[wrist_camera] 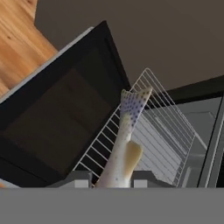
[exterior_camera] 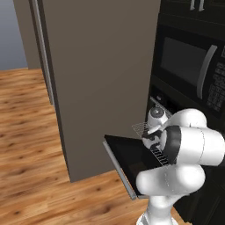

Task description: Place the fish on the rack of the oven, and slide the rack back inside. Close the oven door.

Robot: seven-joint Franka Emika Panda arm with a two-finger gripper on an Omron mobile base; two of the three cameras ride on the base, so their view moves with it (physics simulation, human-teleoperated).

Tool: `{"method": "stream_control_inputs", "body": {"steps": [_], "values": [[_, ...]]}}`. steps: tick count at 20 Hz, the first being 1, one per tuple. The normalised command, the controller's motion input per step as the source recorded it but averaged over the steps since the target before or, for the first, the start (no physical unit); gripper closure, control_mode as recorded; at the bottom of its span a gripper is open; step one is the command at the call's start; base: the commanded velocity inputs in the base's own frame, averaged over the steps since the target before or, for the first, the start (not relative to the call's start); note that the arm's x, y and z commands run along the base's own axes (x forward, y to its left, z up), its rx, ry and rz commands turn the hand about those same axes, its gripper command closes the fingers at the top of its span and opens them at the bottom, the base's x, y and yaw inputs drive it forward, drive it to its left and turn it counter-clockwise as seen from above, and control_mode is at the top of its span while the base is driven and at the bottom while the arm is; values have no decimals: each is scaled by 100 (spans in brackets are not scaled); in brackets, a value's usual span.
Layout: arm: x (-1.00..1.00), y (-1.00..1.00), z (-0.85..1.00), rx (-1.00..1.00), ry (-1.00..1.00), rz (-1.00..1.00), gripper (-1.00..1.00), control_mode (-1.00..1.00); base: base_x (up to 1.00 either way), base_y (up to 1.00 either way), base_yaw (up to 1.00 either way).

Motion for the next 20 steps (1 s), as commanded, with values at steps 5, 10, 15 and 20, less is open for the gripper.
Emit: {"method": "stream_control_inputs", "body": {"steps": [5,10,15,20], "values": [[12,-53,-17,1,-3,-7,100,-100,0,0,0],[21,-51,-10,7,-1,-1,100,-100,0,0,0],[45,-14,-9,9,0,0,100,-100,0,0,0],[52,-14,-12,1,0,0,100,-100,0,0,0]]}}
